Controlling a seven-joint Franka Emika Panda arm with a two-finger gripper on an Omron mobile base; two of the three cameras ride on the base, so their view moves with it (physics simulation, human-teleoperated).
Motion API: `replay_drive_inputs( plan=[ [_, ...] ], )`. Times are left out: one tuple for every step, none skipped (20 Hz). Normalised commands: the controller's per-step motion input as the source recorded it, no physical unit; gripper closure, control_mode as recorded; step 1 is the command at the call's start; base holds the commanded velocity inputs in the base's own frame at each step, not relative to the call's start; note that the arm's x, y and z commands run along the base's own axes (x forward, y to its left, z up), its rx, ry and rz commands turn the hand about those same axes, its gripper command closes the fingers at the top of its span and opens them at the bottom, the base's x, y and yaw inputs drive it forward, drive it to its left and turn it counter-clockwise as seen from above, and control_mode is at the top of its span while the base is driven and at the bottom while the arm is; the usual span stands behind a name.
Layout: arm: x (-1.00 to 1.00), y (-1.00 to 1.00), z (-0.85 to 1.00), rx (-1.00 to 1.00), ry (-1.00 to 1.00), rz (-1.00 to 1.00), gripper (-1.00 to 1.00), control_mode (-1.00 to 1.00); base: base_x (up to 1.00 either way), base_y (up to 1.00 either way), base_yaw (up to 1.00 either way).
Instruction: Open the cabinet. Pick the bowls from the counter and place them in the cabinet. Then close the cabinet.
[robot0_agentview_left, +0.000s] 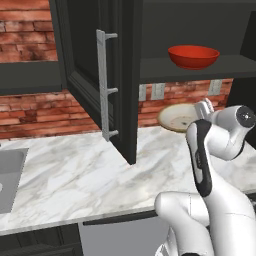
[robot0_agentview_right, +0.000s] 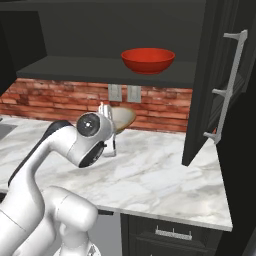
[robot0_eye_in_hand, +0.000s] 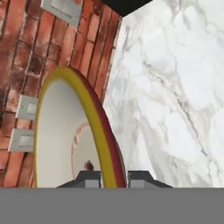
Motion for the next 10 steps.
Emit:
replay_drive_inputs(
  plan=[
    [-0.36,0.0,0.41,0.0,0.03,-0.2,1.0,-1.0,0.0,0.0,0.0],
    [-0.4,0.0,0.39,0.0,0.06,-0.2,1.0,-1.0,0.0,0.0,0.0],
    [-0.49,0.0,0.4,0.0,0.05,-0.19,1.0,-1.0,0.0,0.0,0.0],
    [-0.54,0.0,0.44,0.0,0.03,-0.18,1.0,-1.0,0.0,0.0,0.0],
    [-0.66,0.0,0.44,0.01,0.01,-0.17,1.0,-1.0,0.0,0.0,0.0],
    [-0.73,0.0,0.44,0.01,0.0,-0.16,1.0,-1.0,0.0,0.0,0.0],
    [-0.89,0.0,0.45,0.02,0.0,-0.16,1.0,-1.0,0.0,0.0,0.0],
    [-0.87,0.0,0.48,0.03,0.0,-0.15,1.0,-1.0,0.0,0.0,0.0],
    [-0.75,0.0,0.5,0.02,0.0,-0.13,1.0,-1.0,0.0,0.0,0.0],
    [-0.72,0.24,0.43,0.03,-0.01,-0.02,1.0,-1.0,0.0,0.0,0.0]
  ],
)
